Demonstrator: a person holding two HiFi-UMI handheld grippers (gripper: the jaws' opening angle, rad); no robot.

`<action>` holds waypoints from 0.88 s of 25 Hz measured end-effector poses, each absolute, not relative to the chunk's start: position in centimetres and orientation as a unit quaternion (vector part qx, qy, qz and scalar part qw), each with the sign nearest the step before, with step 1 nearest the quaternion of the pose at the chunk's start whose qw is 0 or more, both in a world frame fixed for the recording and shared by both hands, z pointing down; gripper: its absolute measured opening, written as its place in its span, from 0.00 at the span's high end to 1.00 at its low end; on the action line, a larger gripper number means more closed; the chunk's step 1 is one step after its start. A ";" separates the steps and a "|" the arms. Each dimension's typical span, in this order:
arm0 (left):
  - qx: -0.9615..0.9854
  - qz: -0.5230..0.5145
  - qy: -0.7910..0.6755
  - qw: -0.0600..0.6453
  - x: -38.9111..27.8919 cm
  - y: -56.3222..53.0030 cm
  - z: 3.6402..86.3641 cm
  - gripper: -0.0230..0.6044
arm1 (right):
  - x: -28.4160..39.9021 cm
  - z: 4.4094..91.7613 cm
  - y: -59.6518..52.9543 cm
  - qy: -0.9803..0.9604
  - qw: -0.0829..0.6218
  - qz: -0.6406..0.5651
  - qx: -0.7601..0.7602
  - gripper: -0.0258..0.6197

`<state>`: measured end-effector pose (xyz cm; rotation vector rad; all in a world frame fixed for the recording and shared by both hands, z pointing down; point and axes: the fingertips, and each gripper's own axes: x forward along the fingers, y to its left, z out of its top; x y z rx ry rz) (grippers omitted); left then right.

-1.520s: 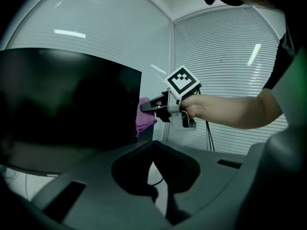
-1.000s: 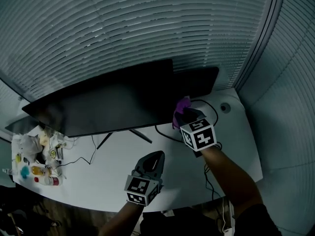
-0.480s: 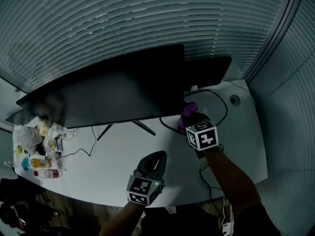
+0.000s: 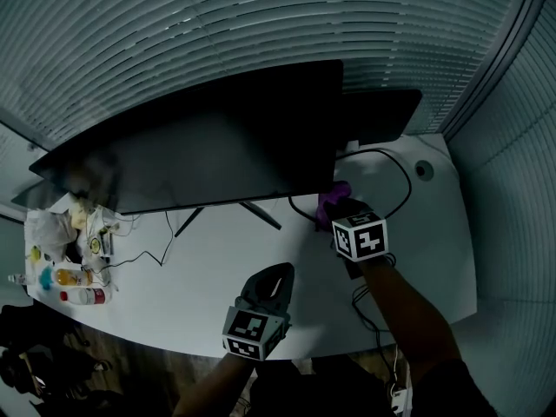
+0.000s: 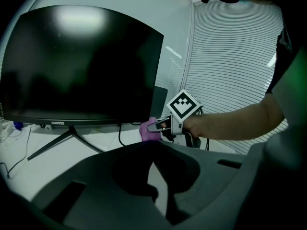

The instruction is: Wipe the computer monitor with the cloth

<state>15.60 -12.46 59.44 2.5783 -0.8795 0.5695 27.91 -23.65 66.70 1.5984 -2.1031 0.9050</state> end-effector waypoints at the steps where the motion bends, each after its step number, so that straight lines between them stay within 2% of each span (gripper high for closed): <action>1: 0.912 0.200 -0.312 0.178 15.5 -12.4 59.4 0.96 | 27.7 66.6 -23.6 -0.743 0.174 0.318 0.562 0.81; 10: 0.908 0.195 -0.325 0.180 14.0 -11.6 58.5 0.96 | 25.6 65.5 -22.3 -0.754 0.170 0.320 0.547 0.81; 17: 0.901 0.183 -0.352 0.172 12.0 -10.9 56.9 0.96 | 21.9 62.2 -20.8 -0.786 0.137 0.302 0.521 0.81; 22: 0.891 0.172 -0.387 0.165 8.2 -10.1 54.9 0.96 | 18.0 58.3 -19.4 -0.810 0.106 0.284 0.502 0.81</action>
